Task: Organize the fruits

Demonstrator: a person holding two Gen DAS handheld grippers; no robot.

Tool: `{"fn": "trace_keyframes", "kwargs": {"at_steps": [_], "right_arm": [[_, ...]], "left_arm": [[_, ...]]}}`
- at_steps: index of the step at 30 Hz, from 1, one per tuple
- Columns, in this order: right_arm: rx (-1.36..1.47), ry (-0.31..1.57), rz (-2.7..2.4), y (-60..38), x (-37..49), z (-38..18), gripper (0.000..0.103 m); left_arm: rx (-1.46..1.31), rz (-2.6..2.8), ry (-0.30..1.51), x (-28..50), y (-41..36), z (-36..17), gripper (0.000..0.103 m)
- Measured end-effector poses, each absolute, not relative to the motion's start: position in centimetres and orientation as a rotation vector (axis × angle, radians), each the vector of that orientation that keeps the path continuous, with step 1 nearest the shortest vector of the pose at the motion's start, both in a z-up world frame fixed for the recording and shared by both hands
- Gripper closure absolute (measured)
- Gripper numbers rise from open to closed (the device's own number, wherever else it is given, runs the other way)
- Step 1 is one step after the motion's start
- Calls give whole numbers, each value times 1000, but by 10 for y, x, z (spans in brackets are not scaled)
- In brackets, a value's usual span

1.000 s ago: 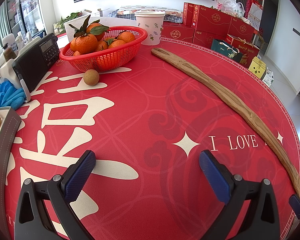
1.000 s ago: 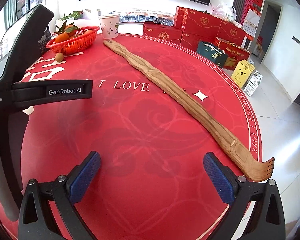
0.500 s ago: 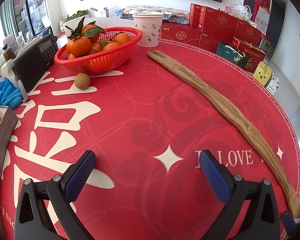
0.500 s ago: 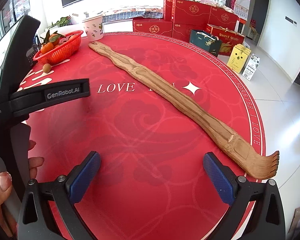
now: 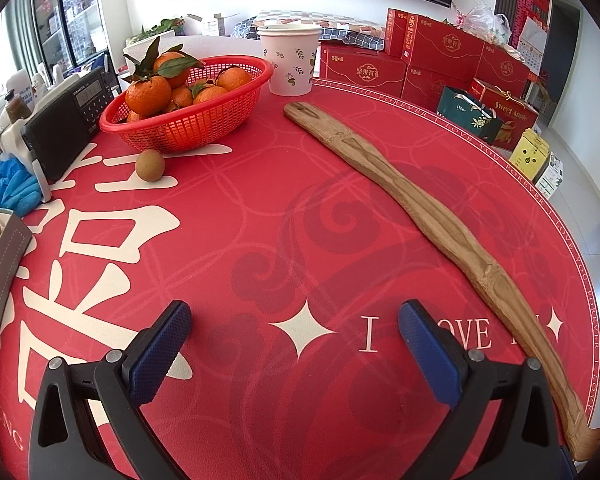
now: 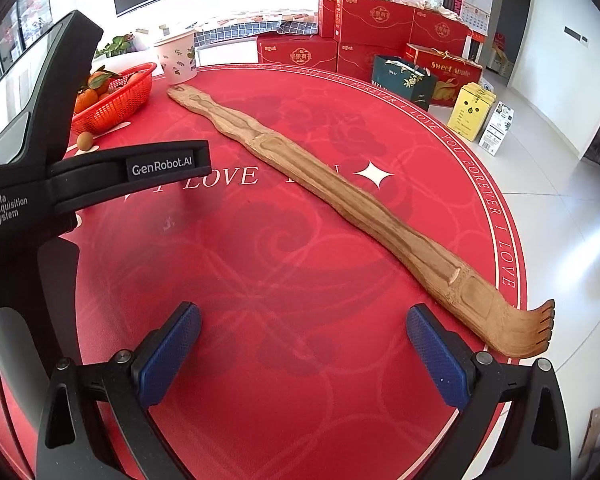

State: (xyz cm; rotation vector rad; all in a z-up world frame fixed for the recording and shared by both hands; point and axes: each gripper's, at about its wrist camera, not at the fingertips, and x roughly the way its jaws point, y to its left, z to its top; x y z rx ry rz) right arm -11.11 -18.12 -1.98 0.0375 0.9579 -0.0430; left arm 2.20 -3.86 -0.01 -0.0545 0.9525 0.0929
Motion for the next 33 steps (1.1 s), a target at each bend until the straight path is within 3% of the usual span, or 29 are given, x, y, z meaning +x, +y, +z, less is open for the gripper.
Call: {"fn": "trace_keyframes", "kwargs": {"at_steps": [33], "right_arm": [[44, 956, -49, -165, -122, -21, 0]], "left_arm": [[-54, 93, 953, 23, -38, 0, 0]]}}
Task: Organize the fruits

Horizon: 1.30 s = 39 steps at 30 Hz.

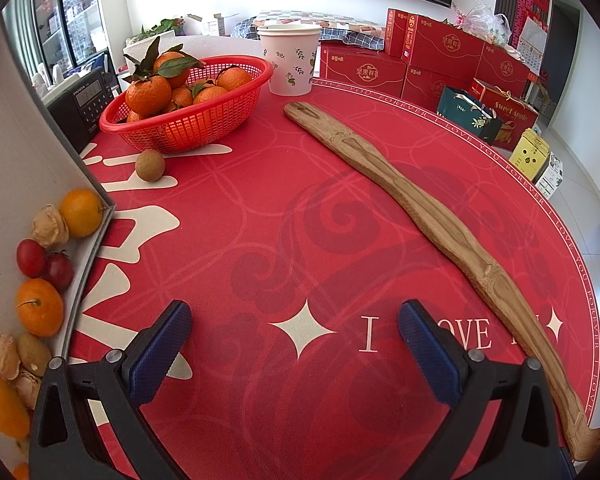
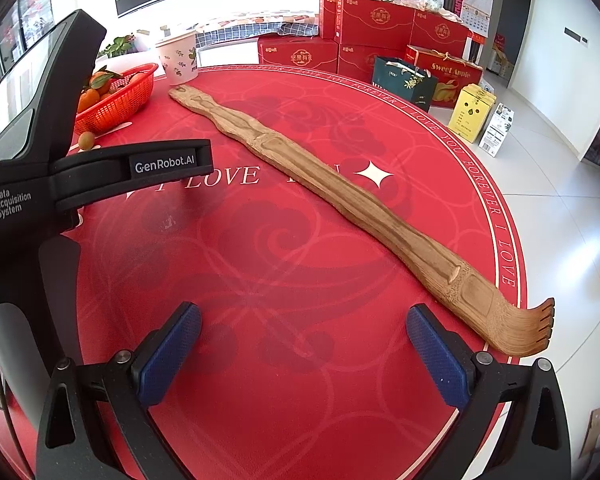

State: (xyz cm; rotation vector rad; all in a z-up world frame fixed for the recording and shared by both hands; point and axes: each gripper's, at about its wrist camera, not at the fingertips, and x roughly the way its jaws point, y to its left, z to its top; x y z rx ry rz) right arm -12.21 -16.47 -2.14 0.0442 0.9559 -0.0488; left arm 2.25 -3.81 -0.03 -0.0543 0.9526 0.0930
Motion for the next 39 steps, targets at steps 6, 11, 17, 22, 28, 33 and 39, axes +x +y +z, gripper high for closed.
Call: {"fn": "trace_keyframes", "kwargs": {"at_steps": [6, 11, 17, 22, 28, 33, 39], "right_arm": [[45, 956, -51, -164, -121, -22, 0], [44, 955, -49, -165, -122, -21, 0], [45, 956, -50, -166, -122, -22, 0], [46, 955, -53, -165, -121, -22, 0], [47, 954, -54, -165, -122, -22, 0], [51, 955, -60, -163, -118, -22, 0], [50, 951, -59, -163, -118, -22, 0]], "left_arm": [[-53, 93, 953, 23, -38, 0, 0], [-54, 93, 953, 23, -37, 0, 0], [-54, 93, 953, 23, -36, 0, 0], [-54, 93, 953, 23, -36, 0, 0], [-54, 93, 953, 23, -37, -1, 0], [-54, 93, 953, 23, -37, -1, 0], [-54, 93, 953, 23, -37, -1, 0]]}}
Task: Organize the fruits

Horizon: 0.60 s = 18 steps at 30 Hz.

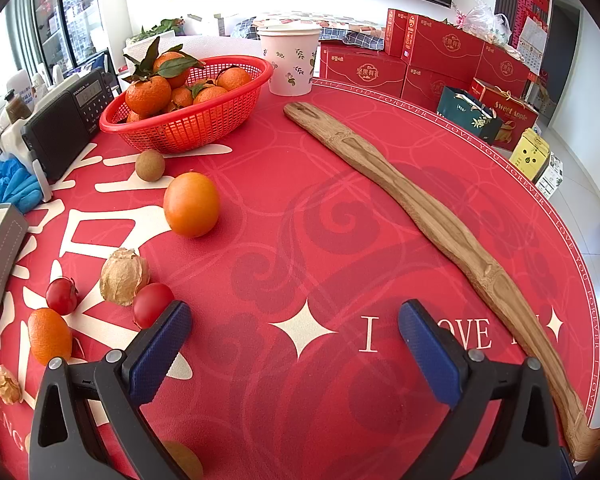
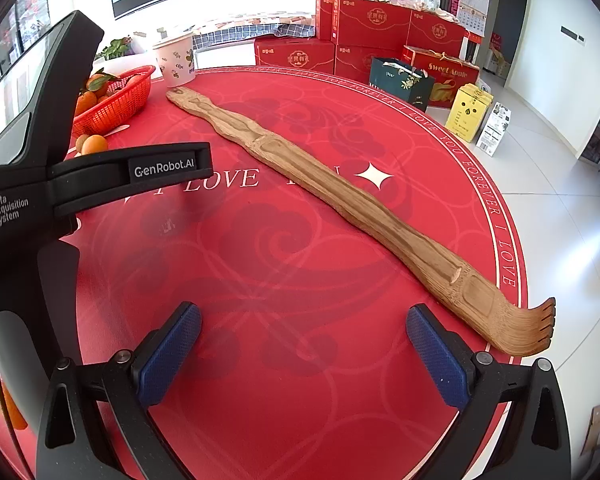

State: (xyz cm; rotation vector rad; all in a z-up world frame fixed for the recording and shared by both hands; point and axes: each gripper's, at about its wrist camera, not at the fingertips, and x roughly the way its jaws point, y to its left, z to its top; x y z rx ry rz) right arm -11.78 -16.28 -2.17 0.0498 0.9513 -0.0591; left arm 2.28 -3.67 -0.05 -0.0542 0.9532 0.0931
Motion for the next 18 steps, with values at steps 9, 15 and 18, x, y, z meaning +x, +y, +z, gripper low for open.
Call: {"fn": "trace_keyframes", "kwargs": {"at_steps": [9, 15, 18], "right_arm": [[48, 956, -54, -159, -112, -22, 0], [49, 969, -53, -158, -110, -22, 0], [48, 970, -51, -157, -110, -22, 0]], "left_arm": [[-54, 93, 953, 23, -36, -1, 0], [-54, 93, 953, 23, -36, -1, 0], [-55, 94, 953, 23, -36, 0, 0]]}}
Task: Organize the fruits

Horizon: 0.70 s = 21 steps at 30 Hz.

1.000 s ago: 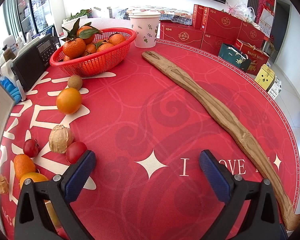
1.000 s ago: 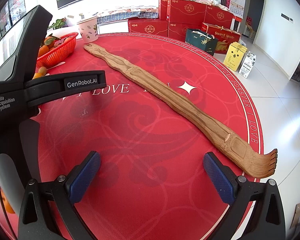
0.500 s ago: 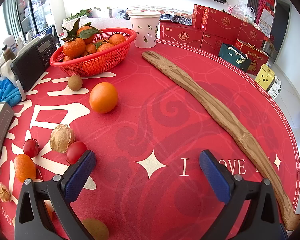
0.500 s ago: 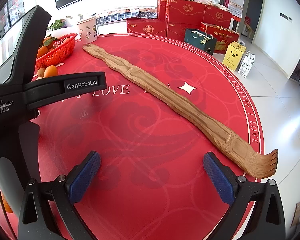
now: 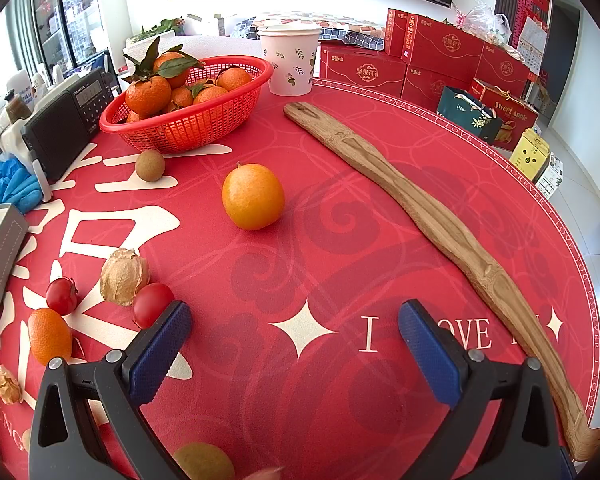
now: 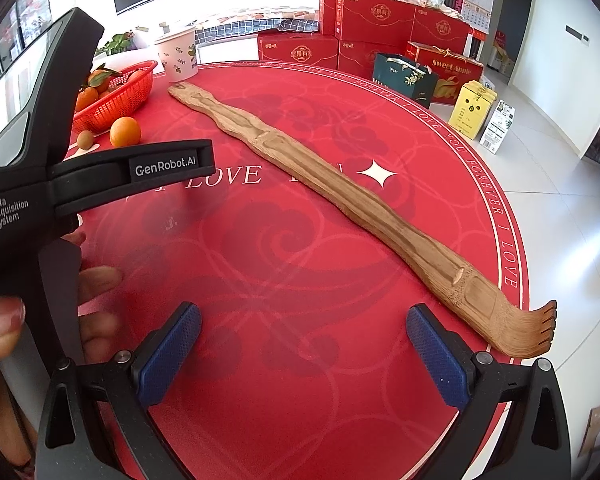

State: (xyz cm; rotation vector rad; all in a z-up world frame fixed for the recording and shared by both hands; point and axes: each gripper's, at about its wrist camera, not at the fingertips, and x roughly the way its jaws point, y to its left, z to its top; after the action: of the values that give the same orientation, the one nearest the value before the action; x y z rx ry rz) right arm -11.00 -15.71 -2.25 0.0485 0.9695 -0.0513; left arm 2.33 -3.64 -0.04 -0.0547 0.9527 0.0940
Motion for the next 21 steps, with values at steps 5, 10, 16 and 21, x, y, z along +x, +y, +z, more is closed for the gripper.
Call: {"fn": "trace_keyframes", "kwargs": {"at_steps": [5, 10, 16, 21], "right_arm": [[46, 966, -47, -157, -110, -23, 0], [43, 939, -47, -155, -113, -24, 0], [38, 940, -35, -155, -117, -24, 0], [115, 912, 149, -141, -124, -14, 0]], "left_arm": [[-60, 66, 948, 18, -31, 12, 0], [-32, -16, 833, -30, 0, 63, 0], [17, 12, 861, -116, 80, 59, 0], [-29, 63, 901, -166, 99, 38, 0]]}}
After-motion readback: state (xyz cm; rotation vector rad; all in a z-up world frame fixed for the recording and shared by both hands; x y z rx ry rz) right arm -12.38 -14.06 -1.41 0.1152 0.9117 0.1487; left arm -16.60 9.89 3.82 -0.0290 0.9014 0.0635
